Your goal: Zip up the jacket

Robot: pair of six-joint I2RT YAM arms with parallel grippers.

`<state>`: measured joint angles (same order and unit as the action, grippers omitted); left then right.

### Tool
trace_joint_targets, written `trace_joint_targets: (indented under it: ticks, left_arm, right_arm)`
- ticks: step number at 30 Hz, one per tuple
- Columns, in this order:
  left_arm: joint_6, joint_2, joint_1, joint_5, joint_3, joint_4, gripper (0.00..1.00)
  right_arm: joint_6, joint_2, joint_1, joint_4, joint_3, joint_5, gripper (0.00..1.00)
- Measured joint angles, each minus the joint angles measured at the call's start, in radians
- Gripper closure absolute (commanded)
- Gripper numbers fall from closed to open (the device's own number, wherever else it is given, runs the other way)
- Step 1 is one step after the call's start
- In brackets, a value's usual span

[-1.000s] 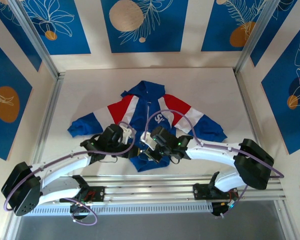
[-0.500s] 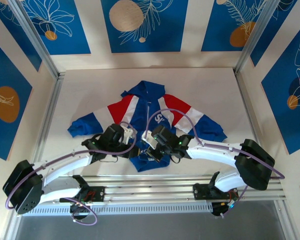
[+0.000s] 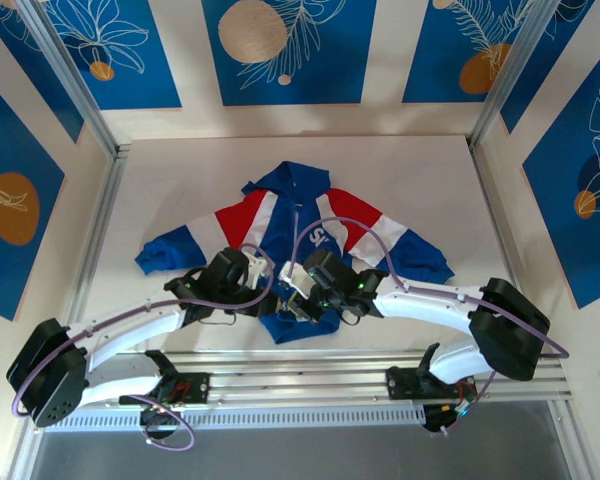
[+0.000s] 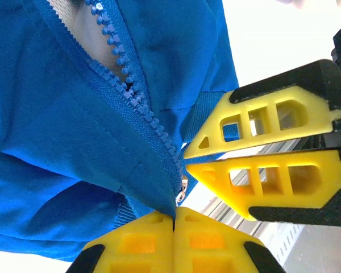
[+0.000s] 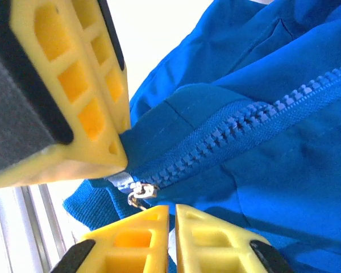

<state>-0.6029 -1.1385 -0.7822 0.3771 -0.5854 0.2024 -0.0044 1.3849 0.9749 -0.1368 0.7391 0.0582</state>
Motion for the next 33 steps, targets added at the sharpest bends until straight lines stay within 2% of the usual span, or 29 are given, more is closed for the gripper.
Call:
trace_joint_targets:
  ticks: [3,7,9,12,16,33]
  left_arm:
    - [0.0,0.0,0.0,0.004,0.0,-0.003,1.0]
    - [-0.001,0.0,0.0,0.008,0.0,-0.008,1.0]
    - [-0.001,0.0,0.0,0.008,0.0,-0.01,1.0]
    - [-0.001,0.0,0.0,0.008,0.0,-0.015,1.0]
    - [-0.001,0.0,0.0,0.008,0.0,-0.015,1.0]
    - [0.003,0.0,0.0,0.008,0.0,0.001,1.0]
  right_arm:
    - [-0.004,0.013,0.006,0.011,0.0,-0.01,0.69]
    - [-0.005,0.033,0.019,0.019,0.0,-0.014,0.67]
    - [-0.005,0.042,0.023,0.022,0.001,-0.014,0.73]
    - [0.005,0.057,0.027,0.024,0.005,-0.012,0.88]
    - [0.01,0.06,0.031,0.024,0.008,0.002,0.99]
    - [0.005,0.049,0.013,-0.052,0.051,0.055,1.0]
